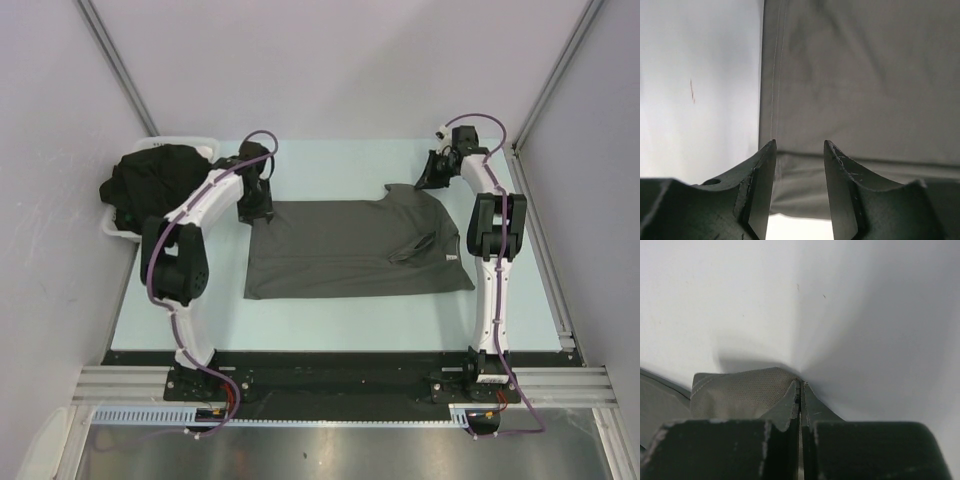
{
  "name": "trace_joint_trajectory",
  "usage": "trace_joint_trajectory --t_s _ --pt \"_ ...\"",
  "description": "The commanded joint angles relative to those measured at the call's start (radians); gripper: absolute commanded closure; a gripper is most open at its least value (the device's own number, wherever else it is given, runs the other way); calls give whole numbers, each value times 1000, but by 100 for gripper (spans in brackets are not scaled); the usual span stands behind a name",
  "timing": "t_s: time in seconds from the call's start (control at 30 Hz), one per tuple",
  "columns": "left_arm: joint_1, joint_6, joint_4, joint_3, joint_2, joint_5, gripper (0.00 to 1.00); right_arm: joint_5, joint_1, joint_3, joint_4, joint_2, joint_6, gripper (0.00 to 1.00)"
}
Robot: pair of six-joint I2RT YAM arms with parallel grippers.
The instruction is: Fold and stack the t-shirts
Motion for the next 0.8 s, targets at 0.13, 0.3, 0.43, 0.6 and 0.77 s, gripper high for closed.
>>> trace_joint_trajectory --t_s 0.13,0.3,0.43,0.6,0.77 --pt "47 43 63 221 165 -44 48 40 -40 -73 -59 -174 -55 100" --pt "77 52 89 292 242 -33 45 54 -48 -112 -63 -220 -62 100" --pt "89 57 96 352 310 -10 44 52 -49 -109 -73 -216 -62 100" --pt "98 66 103 381 353 4 43 51 -49 -70 -103 -194 -65 100" --pt "104 69 135 384 391 27 43 43 -51 -58 -111 -190 -58 100"
